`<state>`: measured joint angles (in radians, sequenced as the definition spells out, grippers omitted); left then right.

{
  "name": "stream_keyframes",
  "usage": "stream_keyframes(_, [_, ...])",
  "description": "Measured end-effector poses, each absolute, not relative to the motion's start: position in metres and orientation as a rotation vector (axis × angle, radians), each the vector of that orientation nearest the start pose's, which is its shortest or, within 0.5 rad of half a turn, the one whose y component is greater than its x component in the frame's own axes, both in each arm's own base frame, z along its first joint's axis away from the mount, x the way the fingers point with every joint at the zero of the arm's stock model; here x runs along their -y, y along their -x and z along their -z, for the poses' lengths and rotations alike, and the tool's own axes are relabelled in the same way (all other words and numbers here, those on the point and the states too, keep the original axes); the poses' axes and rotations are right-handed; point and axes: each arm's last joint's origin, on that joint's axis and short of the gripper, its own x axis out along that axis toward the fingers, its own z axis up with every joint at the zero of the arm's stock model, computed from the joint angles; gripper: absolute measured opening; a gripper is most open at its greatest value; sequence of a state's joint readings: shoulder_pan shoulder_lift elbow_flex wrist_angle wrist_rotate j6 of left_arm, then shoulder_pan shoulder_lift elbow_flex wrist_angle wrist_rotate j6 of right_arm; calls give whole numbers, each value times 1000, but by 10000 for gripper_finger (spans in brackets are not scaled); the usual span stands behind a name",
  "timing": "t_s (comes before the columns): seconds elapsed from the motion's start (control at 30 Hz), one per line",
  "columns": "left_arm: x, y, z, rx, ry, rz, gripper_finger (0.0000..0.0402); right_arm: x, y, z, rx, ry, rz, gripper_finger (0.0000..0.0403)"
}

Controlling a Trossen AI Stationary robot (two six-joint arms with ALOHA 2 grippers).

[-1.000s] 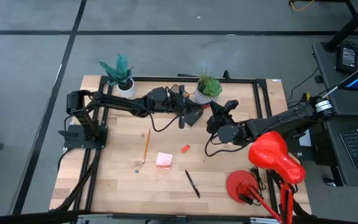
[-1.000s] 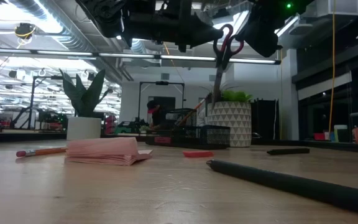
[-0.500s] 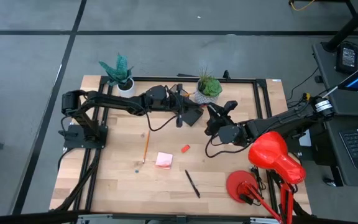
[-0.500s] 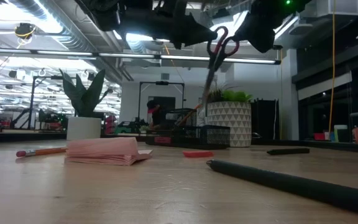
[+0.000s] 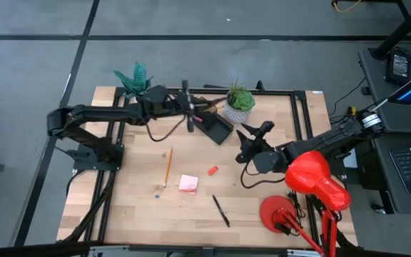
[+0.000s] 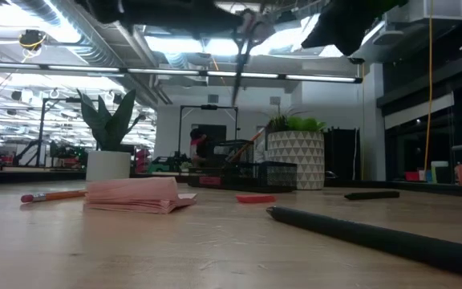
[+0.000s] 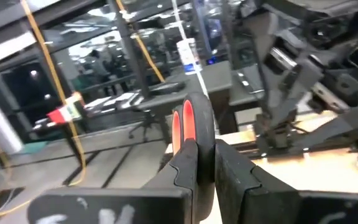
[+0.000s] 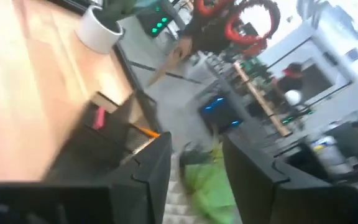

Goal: Pick and place office supplies into organizer
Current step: Put the black scissors into the black desk organizer

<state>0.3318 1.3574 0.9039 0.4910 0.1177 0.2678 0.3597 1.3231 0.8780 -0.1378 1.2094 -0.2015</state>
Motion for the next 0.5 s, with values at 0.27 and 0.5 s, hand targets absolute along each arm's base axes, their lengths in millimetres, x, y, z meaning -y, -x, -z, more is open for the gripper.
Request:
stream_keyframes(0.27, [-113, -256, -296, 5, -257, -264, 24, -69, -254, -236, -548, 403, 617, 37])
stream_keyframes(0.5, [-122, -244, -286, 102, -227, -265, 24, -69, -253, -219, -444, 278, 574, 6])
